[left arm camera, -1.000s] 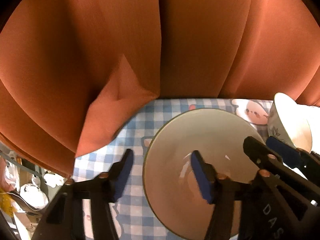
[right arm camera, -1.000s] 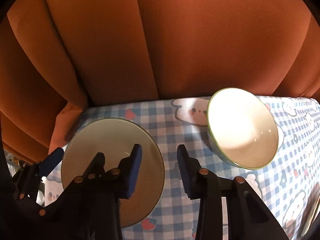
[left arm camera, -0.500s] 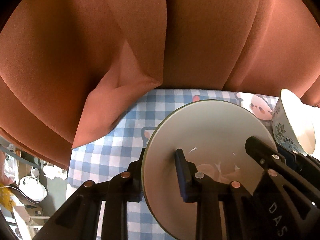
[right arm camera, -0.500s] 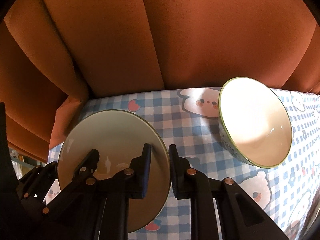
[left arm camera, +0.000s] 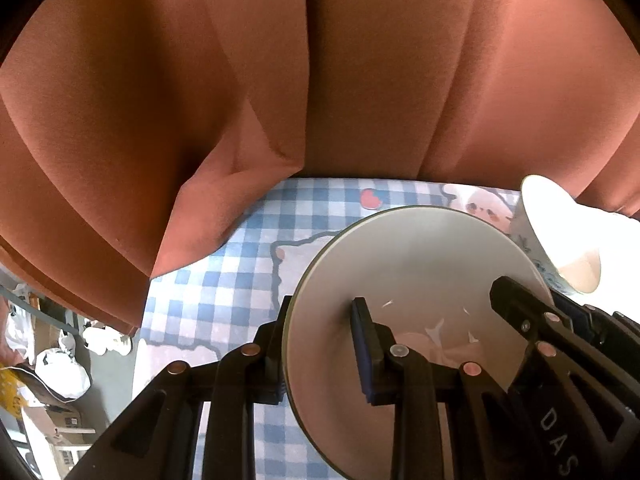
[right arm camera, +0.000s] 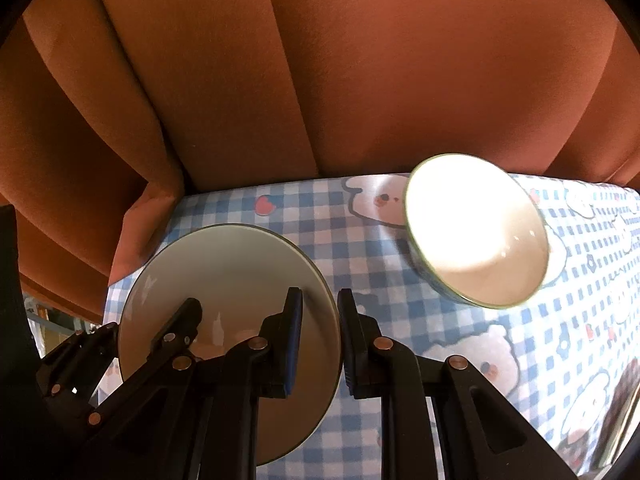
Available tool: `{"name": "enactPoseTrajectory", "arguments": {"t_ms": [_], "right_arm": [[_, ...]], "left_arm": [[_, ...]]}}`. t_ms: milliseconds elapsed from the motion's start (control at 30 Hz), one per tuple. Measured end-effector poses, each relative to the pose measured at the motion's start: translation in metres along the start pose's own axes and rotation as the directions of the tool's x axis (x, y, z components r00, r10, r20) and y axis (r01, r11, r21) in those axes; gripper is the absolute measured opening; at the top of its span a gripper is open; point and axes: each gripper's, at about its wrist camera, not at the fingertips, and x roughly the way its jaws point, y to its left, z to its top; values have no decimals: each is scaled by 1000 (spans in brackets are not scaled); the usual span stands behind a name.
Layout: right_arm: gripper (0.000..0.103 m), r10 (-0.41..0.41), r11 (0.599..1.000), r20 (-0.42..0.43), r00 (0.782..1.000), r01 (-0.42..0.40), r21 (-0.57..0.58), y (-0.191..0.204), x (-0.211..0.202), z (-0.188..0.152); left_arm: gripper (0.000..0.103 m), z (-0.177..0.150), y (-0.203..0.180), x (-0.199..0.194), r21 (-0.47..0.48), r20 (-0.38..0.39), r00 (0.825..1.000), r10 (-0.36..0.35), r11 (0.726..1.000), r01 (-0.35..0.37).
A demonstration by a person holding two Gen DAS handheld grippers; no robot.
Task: Organize plates and bowls
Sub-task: 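Lift the beige plate with both grippers and hold it above the table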
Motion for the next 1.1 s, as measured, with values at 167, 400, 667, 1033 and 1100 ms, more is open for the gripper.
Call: {"name": "enactPoseTrajectory", "arguments": {"t_ms": [167, 400, 667, 1033, 1100], "right_arm": [[21, -1, 1000, 12, 1000, 1, -1, -6, -23, -10], [21, 12, 1000, 37, 999, -12, -15, -17, -54, -24], [21, 78, 995, 60, 995, -75, -59, -45, -100, -41], [21, 151, 984, 62, 987, -144, -100, -102, -145, -74], [21, 151, 984, 65, 986, -144, -103, -118, -155, -79]], "left_arm": [[25, -8, -9, -18, -1, 16, 1000, -9, 1000, 9], [25, -25, -23, -48, -15, 44, 999, 1, 1000, -1], [25, -53, -47, -85, -64, 77, 996, 46, 997, -41], [26, -88, -103, -127, -88, 85, 991, 105, 991, -98], [26, -94, -117, -133, -89, 87, 991, 103, 991, -95]]}}
